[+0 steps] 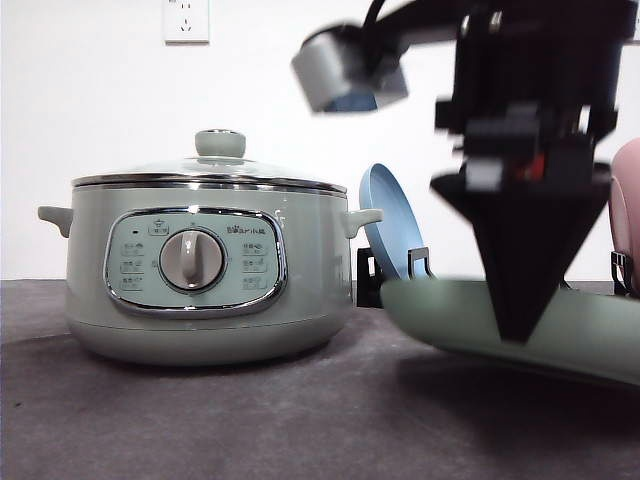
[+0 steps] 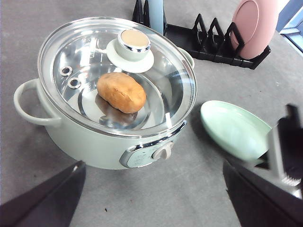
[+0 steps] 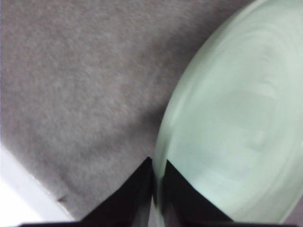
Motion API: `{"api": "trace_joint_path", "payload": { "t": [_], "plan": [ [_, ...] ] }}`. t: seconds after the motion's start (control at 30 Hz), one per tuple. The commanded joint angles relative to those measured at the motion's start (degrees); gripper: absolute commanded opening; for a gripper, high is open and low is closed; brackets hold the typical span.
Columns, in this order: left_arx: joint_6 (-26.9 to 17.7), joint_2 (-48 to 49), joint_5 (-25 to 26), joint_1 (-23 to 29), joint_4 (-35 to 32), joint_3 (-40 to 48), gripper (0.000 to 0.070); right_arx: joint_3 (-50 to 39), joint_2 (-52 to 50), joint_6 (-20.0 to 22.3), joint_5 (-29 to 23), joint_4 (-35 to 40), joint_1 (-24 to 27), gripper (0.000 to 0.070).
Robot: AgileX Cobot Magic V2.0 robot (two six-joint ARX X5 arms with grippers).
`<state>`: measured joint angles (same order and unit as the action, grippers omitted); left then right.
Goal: Transfer potato from steamer to green plate
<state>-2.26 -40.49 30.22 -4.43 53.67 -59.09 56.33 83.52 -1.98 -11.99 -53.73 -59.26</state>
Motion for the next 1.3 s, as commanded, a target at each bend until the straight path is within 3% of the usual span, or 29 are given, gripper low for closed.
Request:
{"api": "trace_joint_path", "payload": {
  "t": [0.0,0.3,0.33,0.43,0.5,0.93,1.27],
  "plan": [
    [-0.70,-0.31,0.31,-0.20,-0.55,-1.49,0.0595,0.03,2.03,-0.86,-0.04,0.98,-0.94,0.0003],
    [-0.70,-0.31,0.31,-0.20,-0.50,-1.49,0.0595,-0.22,8.19,-2.30,1.86,3.38,-1.36,0.0017],
    [-0.70,-0.31,0.31,-0.20,-0.50,-1.49,0.0595,-0.22,8.54,-2.51,2.80,3.53,-1.36,0.0050],
    [-0.68,-0.31,0.31,-0.20,-0.50,-1.49,0.0595,-0.22,8.72,-2.96,4.08,3.85,-1.40,0.0259],
    [-0.68,-0.31,0.31,-0.20,-0.50,-1.49,0.0595,-0.22,8.70,-3.47,4.07,3.94,-1.41,0.0349],
    [-0.70,-0.31,0.31,-0.20,-0.52,-1.49,0.0595,3.50,1.26,-3.41,4.07,2.86,-1.34,0.0360],
    [-0.70,-0.31,0.31,-0.20,-0.52,-1.49,0.0595,13.13,-8.79,0.35,4.55,3.70,1.72,0.0358]
  ]
}}
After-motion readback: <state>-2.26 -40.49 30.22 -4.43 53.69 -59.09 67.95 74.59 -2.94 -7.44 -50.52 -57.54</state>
